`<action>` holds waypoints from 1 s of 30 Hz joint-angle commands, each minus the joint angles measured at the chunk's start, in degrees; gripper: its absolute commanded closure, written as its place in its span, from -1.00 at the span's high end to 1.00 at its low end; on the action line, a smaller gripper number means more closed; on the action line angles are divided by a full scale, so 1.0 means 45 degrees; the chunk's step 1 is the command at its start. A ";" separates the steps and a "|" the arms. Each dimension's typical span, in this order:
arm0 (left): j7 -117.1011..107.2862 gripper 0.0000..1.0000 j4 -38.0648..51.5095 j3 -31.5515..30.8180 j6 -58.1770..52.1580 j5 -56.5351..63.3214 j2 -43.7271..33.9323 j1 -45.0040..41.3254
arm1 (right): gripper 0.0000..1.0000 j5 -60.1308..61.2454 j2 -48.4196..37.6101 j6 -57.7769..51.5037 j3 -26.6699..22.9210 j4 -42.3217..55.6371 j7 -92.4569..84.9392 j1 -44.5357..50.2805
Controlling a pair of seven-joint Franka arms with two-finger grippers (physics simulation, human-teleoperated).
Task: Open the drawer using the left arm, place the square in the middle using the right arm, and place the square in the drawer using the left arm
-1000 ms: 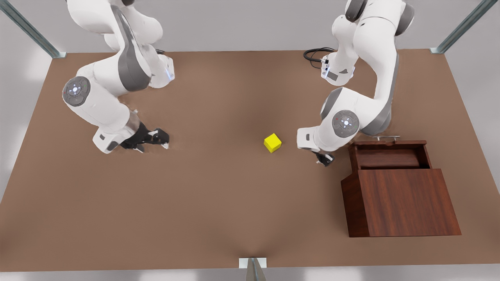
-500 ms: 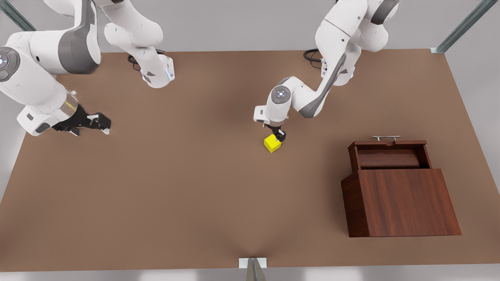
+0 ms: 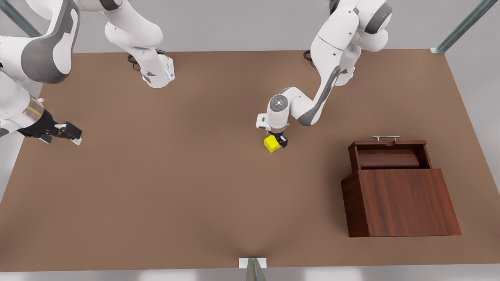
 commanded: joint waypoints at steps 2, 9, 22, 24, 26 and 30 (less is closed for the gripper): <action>0.0005 1.00 0.0020 0.0019 0.0239 0.0059 0.0232 0.0000 | 1.00 0.0053 -0.0047 -0.0018 0.0063 0.0039 0.0021 0.0015; 0.0005 1.00 0.0078 0.0176 0.0943 0.0059 0.0994 0.0000 | 1.00 0.0072 -0.0086 -0.0037 0.0102 0.0098 0.0001 0.0034; -0.0014 0.36 0.0176 0.0195 0.0300 0.0078 0.0312 0.0000 | 1.00 0.0150 -0.0047 -0.0135 -0.0054 0.0450 -0.0097 -0.0161; 0.0083 0.37 0.1015 0.0429 -0.1848 0.0059 -0.0489 0.0059 | 1.00 0.0229 -0.0027 -0.0154 -0.0054 0.0410 -0.0116 -0.0161; 0.0376 0.39 0.1543 0.0664 -0.3509 0.0039 -0.1524 0.0097 | 1.00 0.0248 0.0070 0.0021 -0.0054 0.0372 -0.0136 -0.0180; 0.2541 0.39 0.2557 0.1581 -0.6319 -0.0311 -0.2911 0.0098 | 1.00 0.0248 0.0109 0.0060 -0.0034 0.0449 -0.0136 -0.0239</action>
